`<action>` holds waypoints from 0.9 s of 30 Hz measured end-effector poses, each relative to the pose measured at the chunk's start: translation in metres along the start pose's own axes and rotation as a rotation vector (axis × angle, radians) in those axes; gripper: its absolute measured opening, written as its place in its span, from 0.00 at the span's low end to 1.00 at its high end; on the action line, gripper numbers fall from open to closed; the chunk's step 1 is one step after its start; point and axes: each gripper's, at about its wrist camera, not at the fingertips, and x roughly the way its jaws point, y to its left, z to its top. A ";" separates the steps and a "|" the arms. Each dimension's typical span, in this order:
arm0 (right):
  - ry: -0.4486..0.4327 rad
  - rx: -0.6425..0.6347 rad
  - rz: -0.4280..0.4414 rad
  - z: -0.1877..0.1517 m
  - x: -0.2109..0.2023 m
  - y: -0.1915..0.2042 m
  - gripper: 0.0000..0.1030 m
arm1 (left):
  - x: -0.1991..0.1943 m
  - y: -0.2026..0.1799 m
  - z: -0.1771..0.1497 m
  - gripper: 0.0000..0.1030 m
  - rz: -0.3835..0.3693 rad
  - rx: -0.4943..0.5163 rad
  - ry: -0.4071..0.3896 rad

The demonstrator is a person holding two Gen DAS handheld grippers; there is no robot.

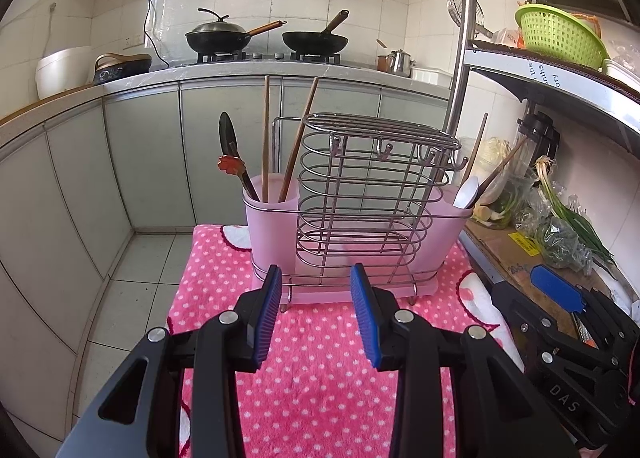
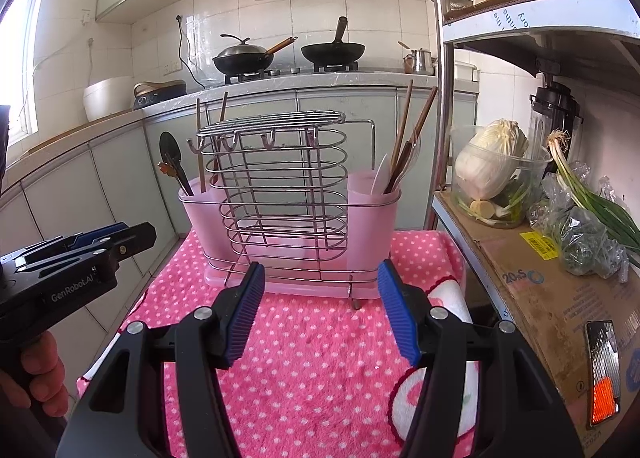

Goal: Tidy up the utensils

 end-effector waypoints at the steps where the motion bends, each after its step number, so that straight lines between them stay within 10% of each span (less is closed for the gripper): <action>1: 0.001 0.000 0.000 0.000 0.000 0.000 0.58 | 0.000 0.000 0.000 0.34 0.001 0.000 0.000; 27: 0.054 0.019 -0.003 -0.009 0.028 -0.013 0.58 | 0.030 0.002 -0.006 0.34 -0.001 0.013 0.059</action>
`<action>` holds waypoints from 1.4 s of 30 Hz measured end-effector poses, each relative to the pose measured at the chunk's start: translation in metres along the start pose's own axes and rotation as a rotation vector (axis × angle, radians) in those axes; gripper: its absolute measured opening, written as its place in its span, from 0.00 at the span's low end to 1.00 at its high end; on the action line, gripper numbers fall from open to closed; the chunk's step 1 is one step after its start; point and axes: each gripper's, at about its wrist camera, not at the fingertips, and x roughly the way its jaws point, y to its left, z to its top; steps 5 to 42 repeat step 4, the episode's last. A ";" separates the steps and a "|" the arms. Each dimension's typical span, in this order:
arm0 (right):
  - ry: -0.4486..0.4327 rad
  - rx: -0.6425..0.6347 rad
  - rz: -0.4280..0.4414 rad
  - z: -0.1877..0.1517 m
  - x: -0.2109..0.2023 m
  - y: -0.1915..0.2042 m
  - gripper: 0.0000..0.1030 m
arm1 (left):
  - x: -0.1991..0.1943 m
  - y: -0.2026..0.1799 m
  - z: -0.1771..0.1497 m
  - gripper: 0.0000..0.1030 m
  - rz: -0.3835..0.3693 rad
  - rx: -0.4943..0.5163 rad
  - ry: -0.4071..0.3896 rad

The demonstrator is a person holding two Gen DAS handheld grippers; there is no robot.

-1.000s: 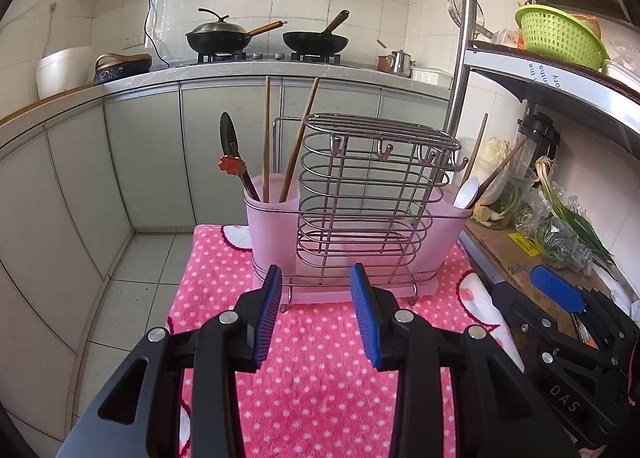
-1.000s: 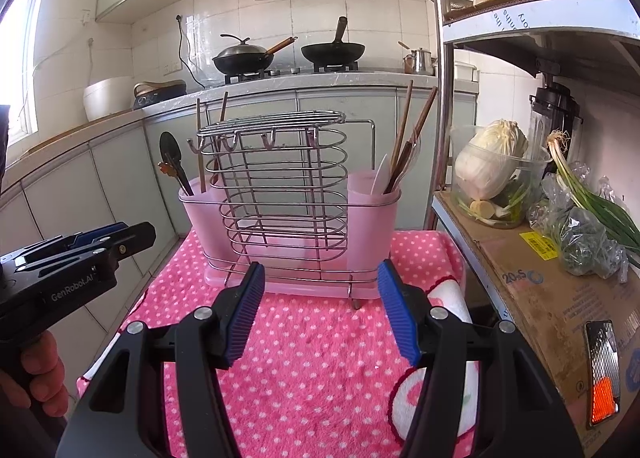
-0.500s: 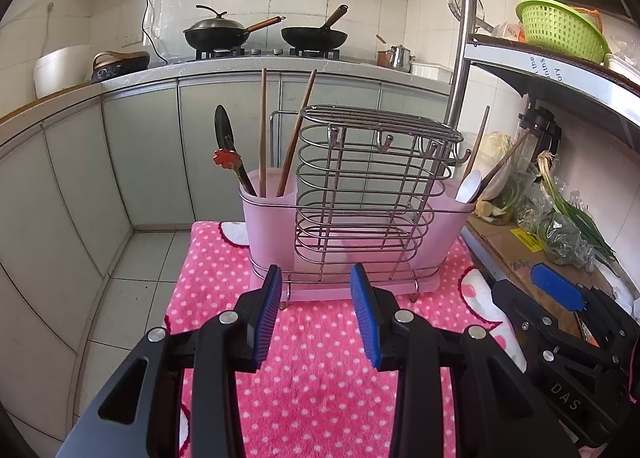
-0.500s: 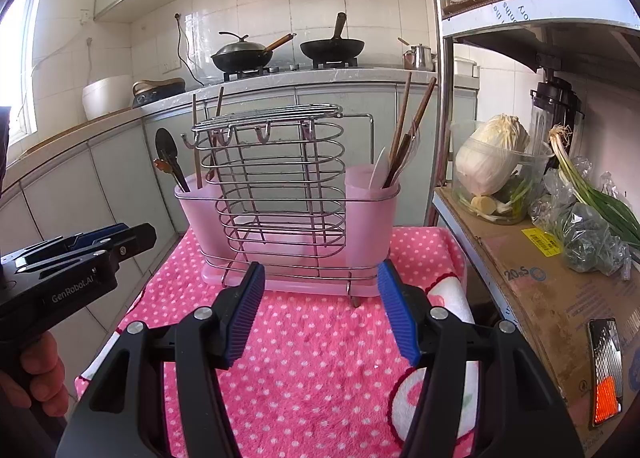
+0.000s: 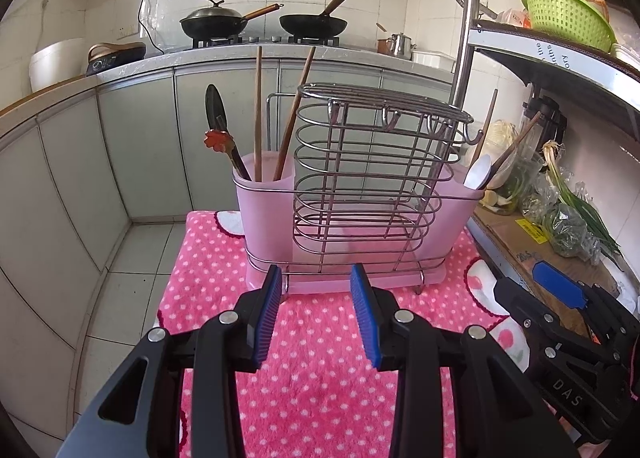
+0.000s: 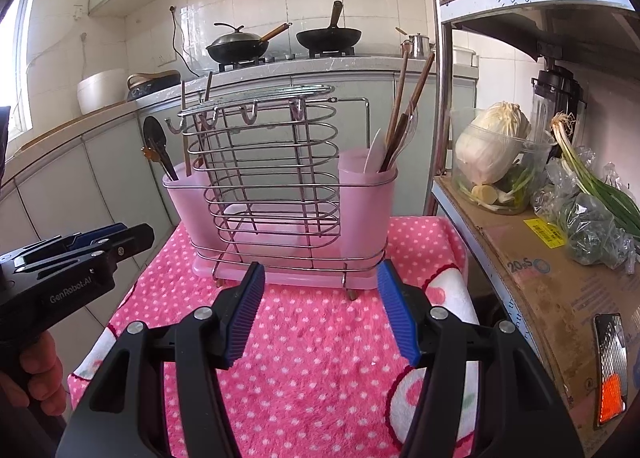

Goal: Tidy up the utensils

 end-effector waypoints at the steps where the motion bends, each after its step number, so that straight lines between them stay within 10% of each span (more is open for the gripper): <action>1: 0.010 0.003 0.001 -0.001 0.003 -0.002 0.58 | 0.003 0.001 -0.001 0.34 0.002 -0.002 0.007; 42: 0.039 0.010 -0.002 -0.005 0.014 -0.009 0.58 | 0.012 0.006 -0.004 0.34 0.005 -0.006 0.025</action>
